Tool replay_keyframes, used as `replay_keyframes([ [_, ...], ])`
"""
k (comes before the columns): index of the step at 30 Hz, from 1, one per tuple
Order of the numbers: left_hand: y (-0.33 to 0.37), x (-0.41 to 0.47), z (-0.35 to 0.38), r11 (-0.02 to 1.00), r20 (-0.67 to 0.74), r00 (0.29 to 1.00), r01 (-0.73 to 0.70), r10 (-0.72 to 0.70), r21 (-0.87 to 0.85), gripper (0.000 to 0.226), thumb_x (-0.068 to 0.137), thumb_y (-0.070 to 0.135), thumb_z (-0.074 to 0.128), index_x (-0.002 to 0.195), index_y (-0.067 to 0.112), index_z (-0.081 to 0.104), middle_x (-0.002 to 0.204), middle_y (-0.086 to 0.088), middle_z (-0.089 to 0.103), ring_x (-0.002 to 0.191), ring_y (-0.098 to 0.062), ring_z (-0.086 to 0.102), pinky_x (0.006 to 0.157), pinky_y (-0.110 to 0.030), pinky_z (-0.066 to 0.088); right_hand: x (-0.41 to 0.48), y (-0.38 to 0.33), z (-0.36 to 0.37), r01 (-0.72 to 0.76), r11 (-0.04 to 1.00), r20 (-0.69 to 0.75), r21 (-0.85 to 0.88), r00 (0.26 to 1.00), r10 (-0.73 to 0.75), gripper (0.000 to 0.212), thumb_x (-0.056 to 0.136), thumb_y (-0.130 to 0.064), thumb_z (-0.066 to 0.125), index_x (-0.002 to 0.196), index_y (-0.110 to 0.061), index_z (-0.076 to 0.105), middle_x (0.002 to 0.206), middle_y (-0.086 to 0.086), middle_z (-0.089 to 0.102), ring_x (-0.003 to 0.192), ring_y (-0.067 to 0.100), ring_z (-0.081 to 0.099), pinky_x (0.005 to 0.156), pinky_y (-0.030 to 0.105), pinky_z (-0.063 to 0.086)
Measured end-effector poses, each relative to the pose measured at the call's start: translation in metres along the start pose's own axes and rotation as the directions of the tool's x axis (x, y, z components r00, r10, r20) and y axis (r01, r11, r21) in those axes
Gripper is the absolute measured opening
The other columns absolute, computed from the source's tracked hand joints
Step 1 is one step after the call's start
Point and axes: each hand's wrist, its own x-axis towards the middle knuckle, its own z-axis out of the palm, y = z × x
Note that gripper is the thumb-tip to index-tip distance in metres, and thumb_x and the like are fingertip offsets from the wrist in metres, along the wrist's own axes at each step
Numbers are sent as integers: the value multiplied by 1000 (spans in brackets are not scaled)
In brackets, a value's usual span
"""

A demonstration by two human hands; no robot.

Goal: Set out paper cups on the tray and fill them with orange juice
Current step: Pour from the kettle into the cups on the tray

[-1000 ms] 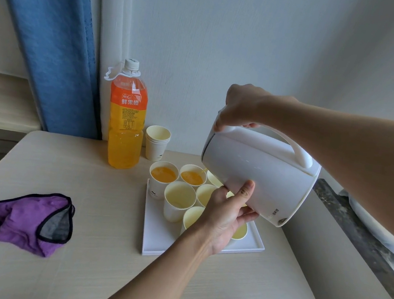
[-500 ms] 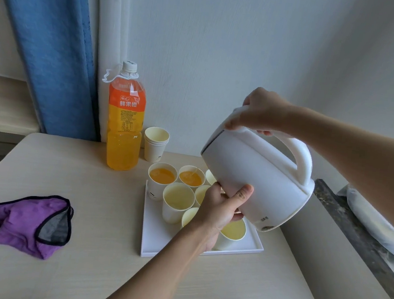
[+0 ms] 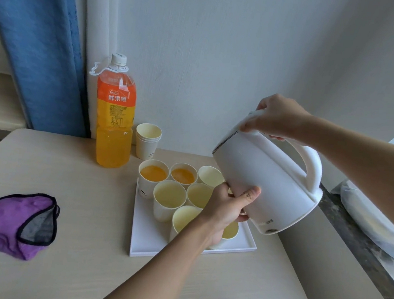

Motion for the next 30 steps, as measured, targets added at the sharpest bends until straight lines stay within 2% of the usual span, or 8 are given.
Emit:
replay_keyframes([
  [2, -2, 2, 5, 999, 14, 1000, 14, -13, -37, 54, 84, 36, 81, 126, 8, 63, 125, -19, 70, 96, -27, 68, 93, -45, 60, 4, 1, 1, -9, 998, -3, -62, 1000, 9, 40, 69, -46, 77, 85, -11, 67, 55, 7, 61, 50, 24, 54, 58, 28, 44],
  [4, -4, 5, 8, 997, 25, 999, 30, -28, -70, 49, 88, 33, 80, 126, 7, 63, 128, -19, 70, 99, -29, 68, 95, -46, 60, 8, 1, 2, -9, 993, -9, -120, 1000, 8, 40, 66, -48, 76, 84, -13, 68, 56, 5, 62, 54, 25, 59, 60, 29, 46],
  [7, -6, 10, 10, 993, 18, 999, 34, -32, -115, 40, 93, 29, 75, 125, 7, 64, 126, -17, 71, 106, -33, 68, 99, -51, 57, 15, -2, 5, -9, 987, -1, -163, 1000, 9, 39, 64, -50, 76, 82, -16, 68, 65, 3, 67, 62, 24, 64, 59, 26, 44],
  [11, -7, 14, 15, 982, 9, 1000, 24, -22, -187, 42, 94, 28, 72, 129, 7, 62, 123, -13, 73, 120, -41, 65, 103, -56, 53, 21, -11, 9, 9, 975, -5, -223, 1000, -11, 37, 67, -49, 75, 85, -18, 66, 81, 2, 66, 77, 25, 63, 59, 26, 40],
  [16, -8, 15, 23, 955, 52, 998, 35, -20, -295, 41, 96, 24, 69, 132, 7, 60, 112, -5, 74, 116, -35, 68, 103, -54, 54, 20, -19, 9, 45, 954, 10, -296, 999, -44, 32, 71, -43, 75, 84, -17, 63, 80, 1, 62, 72, 23, 59, 55, 25, 35],
  [19, -9, 17, 26, 945, 56, 998, 40, -23, -324, 43, 94, 26, 70, 131, 7, 60, 116, -6, 74, 122, -37, 66, 102, -53, 55, 19, -21, 9, 62, 945, 20, -322, 998, -59, 32, 72, -43, 75, 83, -17, 60, 79, 1, 59, 73, 24, 57, 54, 25, 33],
  [23, -10, 20, 27, 936, 51, 999, 34, -17, -350, 57, 84, 33, 75, 132, 8, 59, 129, -13, 70, 122, -38, 66, 103, -55, 54, 20, -24, 10, 96, 935, 23, -342, 995, -94, 31, 73, -42, 75, 83, -16, 59, 79, 1, 58, 68, 21, 55, 53, 24, 32],
  [30, -9, 19, 29, 918, 57, 998, 24, -2, -395, 55, 88, 31, 73, 136, 9, 57, 131, -13, 69, 123, -36, 66, 106, -55, 51, 22, -32, 13, 141, 916, 26, -375, 990, -142, 30, 72, -39, 75, 88, -19, 59, 83, 0, 58, 76, 24, 59, 55, 24, 34],
])
